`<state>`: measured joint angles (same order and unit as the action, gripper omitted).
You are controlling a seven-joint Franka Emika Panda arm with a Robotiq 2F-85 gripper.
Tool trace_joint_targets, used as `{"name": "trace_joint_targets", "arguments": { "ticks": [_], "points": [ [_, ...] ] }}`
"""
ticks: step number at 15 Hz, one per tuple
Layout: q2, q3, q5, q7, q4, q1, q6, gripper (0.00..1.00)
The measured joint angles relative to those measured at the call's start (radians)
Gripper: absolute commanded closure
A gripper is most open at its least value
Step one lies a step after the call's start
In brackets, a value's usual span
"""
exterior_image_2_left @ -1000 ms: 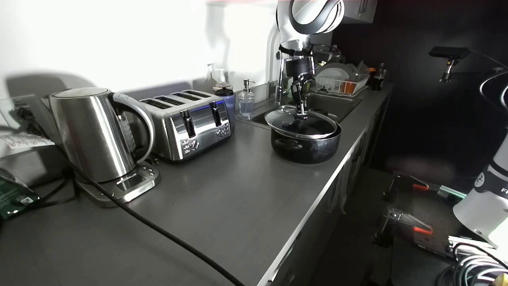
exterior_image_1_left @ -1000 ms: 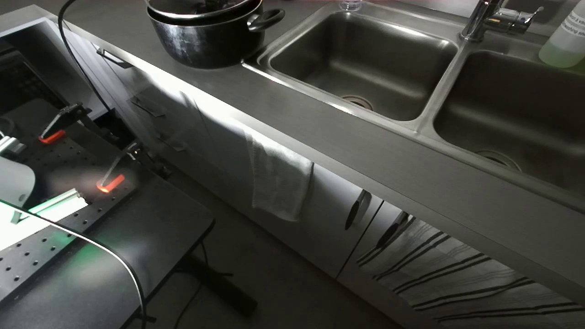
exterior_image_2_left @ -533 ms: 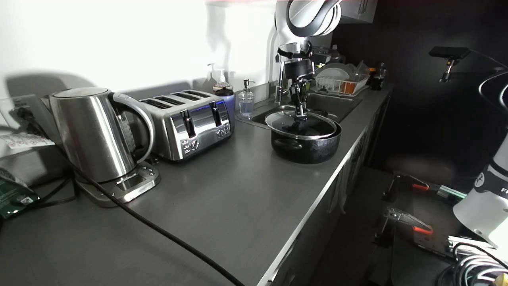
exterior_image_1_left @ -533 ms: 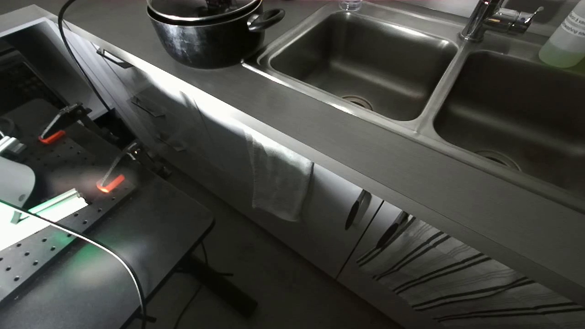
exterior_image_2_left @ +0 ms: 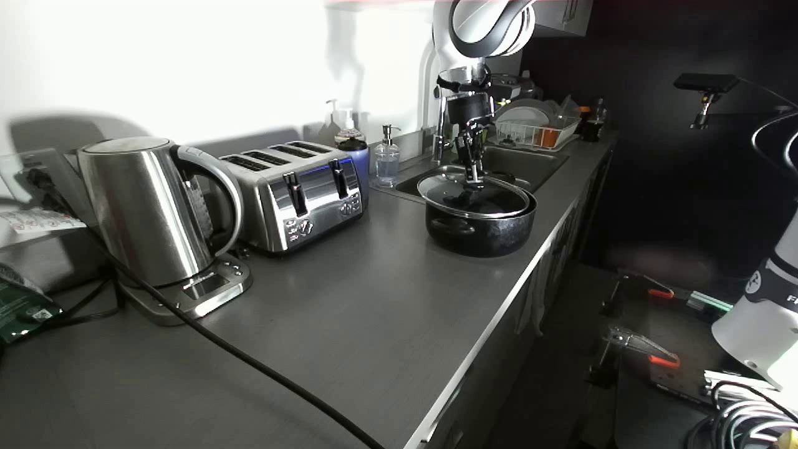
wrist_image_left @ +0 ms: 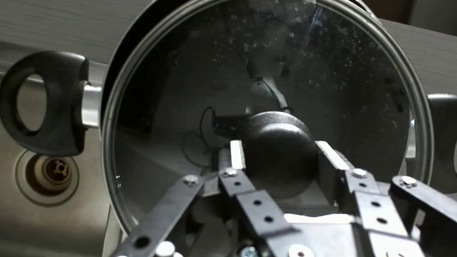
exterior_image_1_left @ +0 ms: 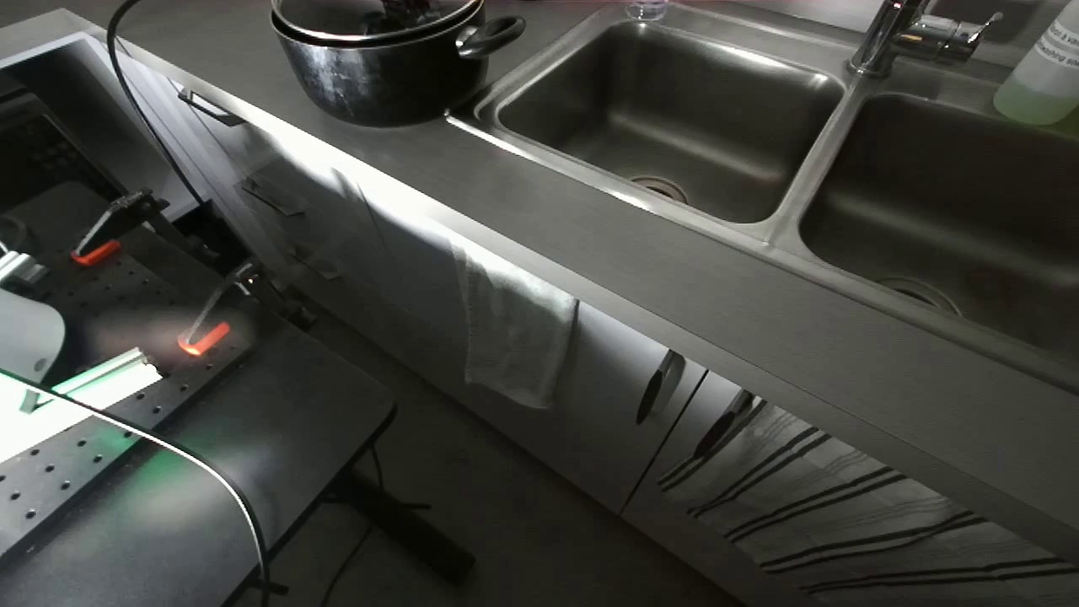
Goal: Put the lid on the pot
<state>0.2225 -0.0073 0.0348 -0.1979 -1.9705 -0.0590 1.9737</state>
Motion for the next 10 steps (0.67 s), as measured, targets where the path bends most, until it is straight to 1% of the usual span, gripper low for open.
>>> {"name": "trace_joint_targets", "arguments": {
  "ticks": [10],
  "points": [
    [0.0, 0.0, 0.0, 0.004, 0.002, 0.001, -0.034, 0.75]
  ]
}}
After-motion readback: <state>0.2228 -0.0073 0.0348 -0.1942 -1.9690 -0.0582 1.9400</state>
